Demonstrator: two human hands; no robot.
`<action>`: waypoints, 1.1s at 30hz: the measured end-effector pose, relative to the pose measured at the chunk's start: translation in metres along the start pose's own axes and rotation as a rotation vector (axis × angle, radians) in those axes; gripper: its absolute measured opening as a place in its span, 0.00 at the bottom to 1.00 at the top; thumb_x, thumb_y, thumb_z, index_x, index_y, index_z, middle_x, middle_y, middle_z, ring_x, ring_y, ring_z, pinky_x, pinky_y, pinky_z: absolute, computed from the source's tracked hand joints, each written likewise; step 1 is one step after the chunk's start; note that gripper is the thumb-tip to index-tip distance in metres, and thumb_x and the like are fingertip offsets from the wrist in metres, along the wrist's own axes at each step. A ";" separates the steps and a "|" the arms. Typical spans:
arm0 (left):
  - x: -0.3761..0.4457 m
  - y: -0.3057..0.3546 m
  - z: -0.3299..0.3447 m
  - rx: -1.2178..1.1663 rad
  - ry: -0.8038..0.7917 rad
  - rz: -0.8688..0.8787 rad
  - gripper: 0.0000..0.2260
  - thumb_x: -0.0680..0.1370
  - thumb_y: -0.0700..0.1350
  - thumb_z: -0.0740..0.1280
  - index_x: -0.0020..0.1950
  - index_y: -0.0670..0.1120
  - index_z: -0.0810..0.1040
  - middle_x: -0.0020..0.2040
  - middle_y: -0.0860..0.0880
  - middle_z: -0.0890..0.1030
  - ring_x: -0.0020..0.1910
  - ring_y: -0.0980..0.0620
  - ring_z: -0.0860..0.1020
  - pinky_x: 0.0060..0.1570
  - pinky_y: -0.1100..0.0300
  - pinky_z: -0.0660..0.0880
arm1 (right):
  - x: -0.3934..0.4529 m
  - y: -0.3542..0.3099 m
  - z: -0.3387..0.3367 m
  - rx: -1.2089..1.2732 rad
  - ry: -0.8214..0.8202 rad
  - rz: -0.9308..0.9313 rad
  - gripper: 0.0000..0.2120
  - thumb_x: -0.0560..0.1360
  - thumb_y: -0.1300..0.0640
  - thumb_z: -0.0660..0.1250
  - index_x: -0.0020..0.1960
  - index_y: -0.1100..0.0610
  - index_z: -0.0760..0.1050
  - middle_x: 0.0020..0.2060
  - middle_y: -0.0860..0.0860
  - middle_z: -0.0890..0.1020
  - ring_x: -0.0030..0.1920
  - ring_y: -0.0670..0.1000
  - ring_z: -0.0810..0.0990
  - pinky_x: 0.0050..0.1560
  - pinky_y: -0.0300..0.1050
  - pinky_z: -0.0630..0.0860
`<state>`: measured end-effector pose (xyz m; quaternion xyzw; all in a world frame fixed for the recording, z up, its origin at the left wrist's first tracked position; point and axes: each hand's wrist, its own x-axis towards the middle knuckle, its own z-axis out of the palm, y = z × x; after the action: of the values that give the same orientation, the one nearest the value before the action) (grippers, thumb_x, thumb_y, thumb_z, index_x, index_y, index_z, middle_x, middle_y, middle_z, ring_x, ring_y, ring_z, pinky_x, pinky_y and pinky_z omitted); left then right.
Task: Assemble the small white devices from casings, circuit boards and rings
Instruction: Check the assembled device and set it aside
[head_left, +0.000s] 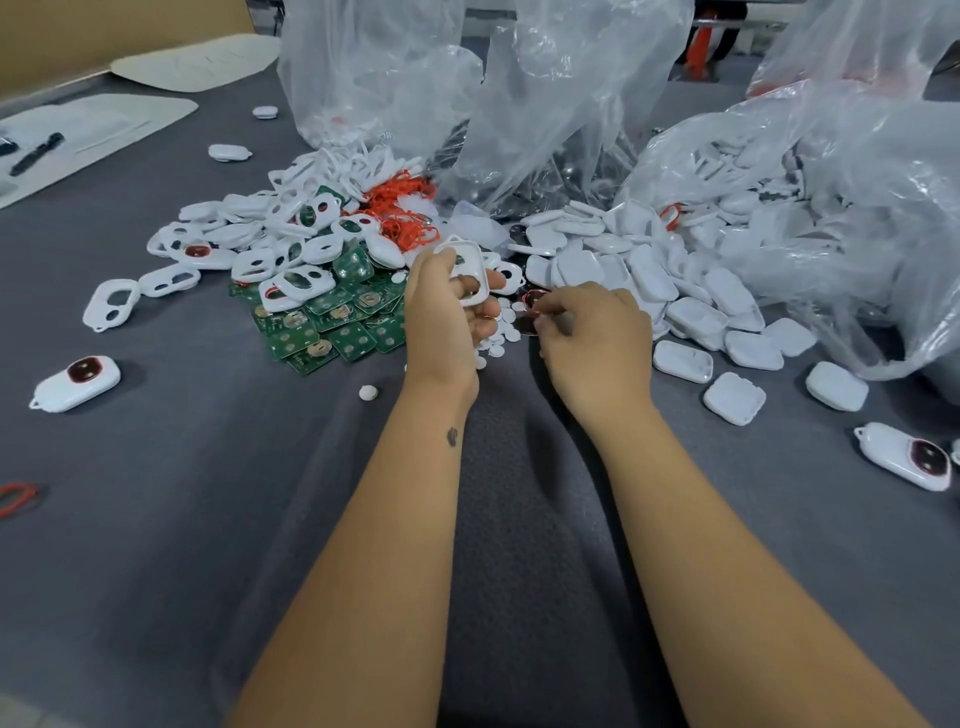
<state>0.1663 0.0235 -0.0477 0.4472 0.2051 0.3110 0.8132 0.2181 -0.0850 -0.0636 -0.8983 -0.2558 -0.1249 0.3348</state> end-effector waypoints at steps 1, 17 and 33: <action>-0.001 0.000 0.001 0.013 0.000 0.001 0.10 0.81 0.44 0.55 0.42 0.44 0.69 0.31 0.48 0.77 0.25 0.55 0.69 0.23 0.65 0.62 | 0.000 -0.001 -0.003 0.107 0.020 0.052 0.10 0.74 0.58 0.67 0.52 0.51 0.83 0.50 0.50 0.83 0.56 0.56 0.74 0.57 0.50 0.70; -0.014 -0.006 0.024 0.106 -0.164 -0.007 0.04 0.78 0.38 0.65 0.48 0.46 0.76 0.41 0.46 0.79 0.33 0.55 0.73 0.28 0.65 0.68 | 0.003 -0.006 -0.028 1.486 -0.089 0.311 0.05 0.79 0.64 0.62 0.45 0.58 0.73 0.42 0.52 0.86 0.42 0.49 0.83 0.41 0.37 0.76; -0.007 -0.005 0.016 -0.045 -0.251 0.012 0.04 0.77 0.34 0.67 0.51 0.41 0.76 0.41 0.43 0.83 0.32 0.55 0.76 0.30 0.68 0.71 | 0.003 0.000 -0.024 1.569 -0.299 0.250 0.07 0.77 0.69 0.62 0.47 0.63 0.78 0.34 0.53 0.84 0.36 0.46 0.82 0.44 0.35 0.78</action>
<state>0.1731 0.0067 -0.0434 0.4654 0.0921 0.2618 0.8404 0.2195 -0.0999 -0.0447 -0.4308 -0.2088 0.2506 0.8414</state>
